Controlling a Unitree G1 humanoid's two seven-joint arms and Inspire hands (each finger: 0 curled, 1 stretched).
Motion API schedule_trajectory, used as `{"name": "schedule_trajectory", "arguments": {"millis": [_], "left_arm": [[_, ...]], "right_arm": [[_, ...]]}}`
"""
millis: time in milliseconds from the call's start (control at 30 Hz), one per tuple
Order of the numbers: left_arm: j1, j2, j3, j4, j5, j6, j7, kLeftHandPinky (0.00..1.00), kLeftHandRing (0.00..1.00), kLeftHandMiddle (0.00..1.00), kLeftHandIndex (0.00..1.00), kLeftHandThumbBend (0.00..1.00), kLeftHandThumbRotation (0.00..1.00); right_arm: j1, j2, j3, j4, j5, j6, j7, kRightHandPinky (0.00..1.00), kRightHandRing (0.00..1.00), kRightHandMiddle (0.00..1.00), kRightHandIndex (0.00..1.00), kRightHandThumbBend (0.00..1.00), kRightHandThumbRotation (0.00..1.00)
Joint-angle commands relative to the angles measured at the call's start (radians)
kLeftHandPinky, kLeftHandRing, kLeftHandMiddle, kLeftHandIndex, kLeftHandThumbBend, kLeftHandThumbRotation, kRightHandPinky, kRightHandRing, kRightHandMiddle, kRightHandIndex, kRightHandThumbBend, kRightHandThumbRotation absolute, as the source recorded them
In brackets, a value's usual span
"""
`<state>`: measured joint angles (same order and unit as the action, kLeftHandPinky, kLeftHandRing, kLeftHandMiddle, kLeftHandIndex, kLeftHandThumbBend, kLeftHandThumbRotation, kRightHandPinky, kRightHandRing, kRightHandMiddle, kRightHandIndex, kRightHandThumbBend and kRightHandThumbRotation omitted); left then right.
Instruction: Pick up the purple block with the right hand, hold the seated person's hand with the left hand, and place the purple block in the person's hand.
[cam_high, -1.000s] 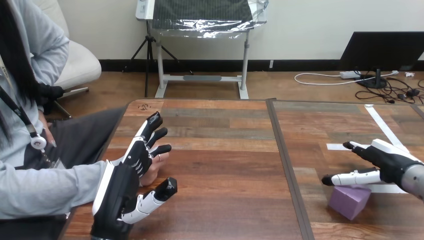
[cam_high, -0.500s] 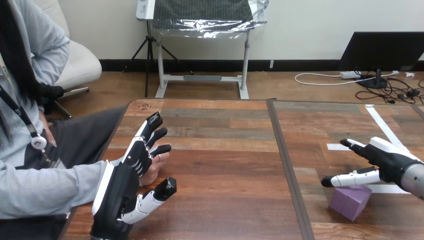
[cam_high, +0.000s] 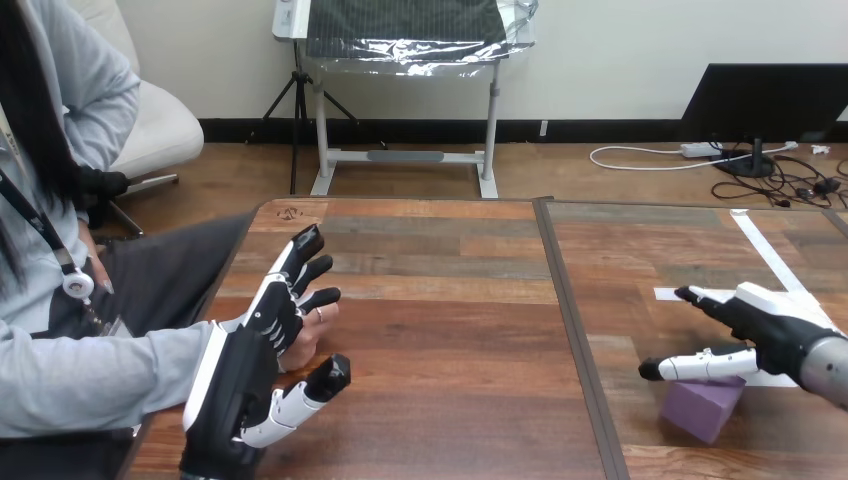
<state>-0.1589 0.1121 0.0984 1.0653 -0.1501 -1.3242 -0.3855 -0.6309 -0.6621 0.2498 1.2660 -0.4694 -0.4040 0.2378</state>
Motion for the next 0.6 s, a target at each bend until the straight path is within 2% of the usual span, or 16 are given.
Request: {"name": "schedule_trajectory", "arguments": {"millis": [0, 567], "left_arm": [[-0.057, 0.003, 0.007, -0.002, -0.023, -0.002, -0.016, 0.81, 0.92, 0.95, 0.94, 1.00, 0.72], [-0.065, 0.001, 0.009, -0.004, -0.025, 0.002, -0.027, 0.82, 0.92, 0.95, 0.94, 1.00, 0.71]], "right_arm": [[-0.011, -0.038, -0.007, -0.050, 0.010, -0.021, -0.004, 0.95, 1.00, 1.00, 1.00, 1.00, 0.59], [0.030, -0.049, -0.015, -0.097, 0.019, -0.041, -0.002, 0.94, 1.00, 1.00, 1.00, 1.00, 0.62]]}}
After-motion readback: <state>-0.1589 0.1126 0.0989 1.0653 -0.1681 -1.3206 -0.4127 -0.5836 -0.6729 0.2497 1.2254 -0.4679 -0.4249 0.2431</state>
